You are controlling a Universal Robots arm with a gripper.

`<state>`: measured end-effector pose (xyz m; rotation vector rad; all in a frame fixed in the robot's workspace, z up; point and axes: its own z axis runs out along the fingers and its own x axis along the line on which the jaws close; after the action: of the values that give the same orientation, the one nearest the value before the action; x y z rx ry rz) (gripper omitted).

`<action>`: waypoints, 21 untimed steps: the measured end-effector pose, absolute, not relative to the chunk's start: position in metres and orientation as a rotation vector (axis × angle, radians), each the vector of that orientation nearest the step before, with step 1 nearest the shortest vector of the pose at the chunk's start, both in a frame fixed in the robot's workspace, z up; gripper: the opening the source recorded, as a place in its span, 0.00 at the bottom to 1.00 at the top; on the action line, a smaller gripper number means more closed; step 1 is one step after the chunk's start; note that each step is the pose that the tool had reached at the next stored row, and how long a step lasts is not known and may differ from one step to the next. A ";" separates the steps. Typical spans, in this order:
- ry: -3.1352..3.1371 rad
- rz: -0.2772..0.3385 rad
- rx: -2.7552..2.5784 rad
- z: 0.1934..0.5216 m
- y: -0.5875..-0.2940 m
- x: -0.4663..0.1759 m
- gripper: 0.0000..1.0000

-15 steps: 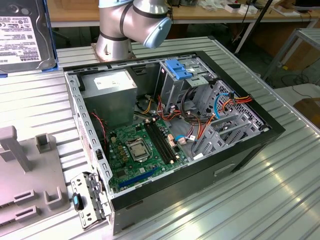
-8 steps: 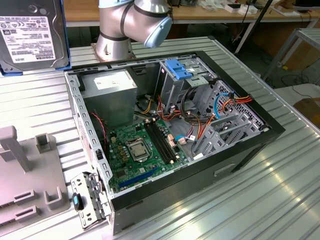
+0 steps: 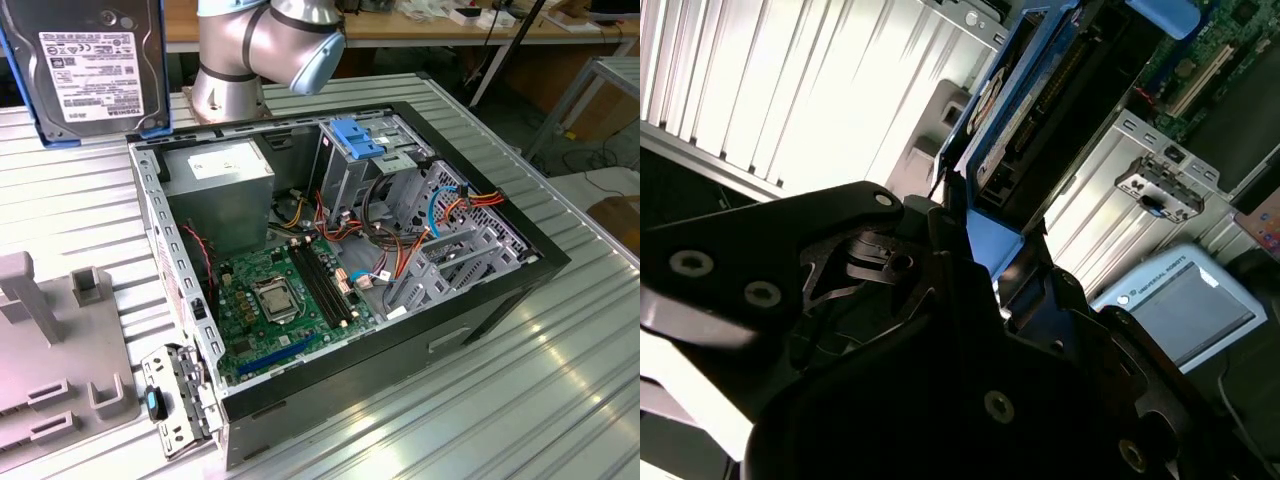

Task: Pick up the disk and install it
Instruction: 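Pick up the disk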

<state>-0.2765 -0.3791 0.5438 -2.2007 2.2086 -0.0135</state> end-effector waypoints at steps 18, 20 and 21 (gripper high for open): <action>2.209 -0.014 -2.201 0.542 -0.379 -0.195 0.37; 2.209 -0.014 -2.201 0.542 -0.379 -0.184 0.37; 2.209 -0.014 -2.201 0.542 -0.379 -0.179 0.37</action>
<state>-0.1792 -0.3791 0.5421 -2.2008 2.2085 -0.0136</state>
